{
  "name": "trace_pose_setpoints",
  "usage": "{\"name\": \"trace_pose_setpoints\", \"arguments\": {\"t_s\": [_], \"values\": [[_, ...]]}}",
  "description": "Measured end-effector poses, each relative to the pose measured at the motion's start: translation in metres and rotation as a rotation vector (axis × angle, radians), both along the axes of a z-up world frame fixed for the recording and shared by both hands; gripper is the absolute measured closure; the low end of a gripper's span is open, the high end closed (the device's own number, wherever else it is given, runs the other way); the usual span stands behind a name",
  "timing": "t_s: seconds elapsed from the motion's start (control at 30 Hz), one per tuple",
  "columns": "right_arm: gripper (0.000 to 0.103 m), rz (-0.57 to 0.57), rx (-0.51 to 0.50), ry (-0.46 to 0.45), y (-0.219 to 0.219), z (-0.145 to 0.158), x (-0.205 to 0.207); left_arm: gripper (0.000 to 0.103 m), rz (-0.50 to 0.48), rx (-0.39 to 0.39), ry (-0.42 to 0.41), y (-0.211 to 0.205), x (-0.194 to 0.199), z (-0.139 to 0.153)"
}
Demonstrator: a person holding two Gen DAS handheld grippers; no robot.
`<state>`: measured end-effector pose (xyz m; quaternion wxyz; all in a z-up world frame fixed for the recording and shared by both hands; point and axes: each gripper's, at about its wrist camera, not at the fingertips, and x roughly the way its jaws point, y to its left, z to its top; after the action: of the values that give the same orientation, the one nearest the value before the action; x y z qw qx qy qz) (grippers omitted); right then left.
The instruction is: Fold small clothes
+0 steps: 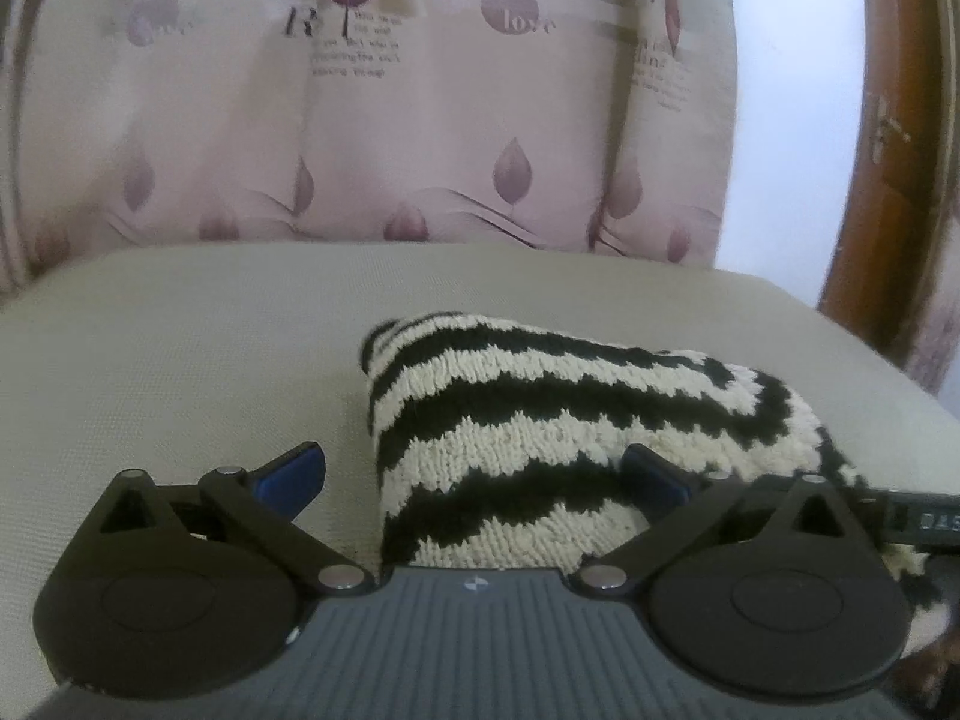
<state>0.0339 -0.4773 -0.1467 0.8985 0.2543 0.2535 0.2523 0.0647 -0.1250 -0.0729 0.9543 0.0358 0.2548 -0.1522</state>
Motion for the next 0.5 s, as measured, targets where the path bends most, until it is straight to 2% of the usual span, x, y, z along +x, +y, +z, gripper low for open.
{"name": "trace_pose_setpoints", "arguments": {"t_s": [0.17, 0.23, 0.3, 0.4, 0.5], "values": [[0.049, -0.116, -0.135, -0.118, 0.016, 0.016, -0.032, 0.0, 0.093, 0.019, -0.082, -0.007, -0.018, 0.008], [0.04, -0.174, -0.181, -0.177, 0.022, 0.024, -0.049, 0.0, 0.12, 0.033, -0.104, -0.01, -0.025, 0.012], [0.019, -0.24, -0.196, -0.235, 0.025, 0.031, -0.066, 0.0, 0.13, 0.045, -0.11, -0.013, -0.031, 0.017], [0.014, -0.32, -0.218, -0.32, 0.028, 0.041, -0.089, 0.0, 0.161, 0.059, -0.133, -0.016, -0.04, 0.023], [0.013, -0.358, -0.244, -0.364, 0.032, 0.048, -0.105, 0.0, 0.17, 0.032, -0.173, -0.016, -0.049, 0.029]]}}
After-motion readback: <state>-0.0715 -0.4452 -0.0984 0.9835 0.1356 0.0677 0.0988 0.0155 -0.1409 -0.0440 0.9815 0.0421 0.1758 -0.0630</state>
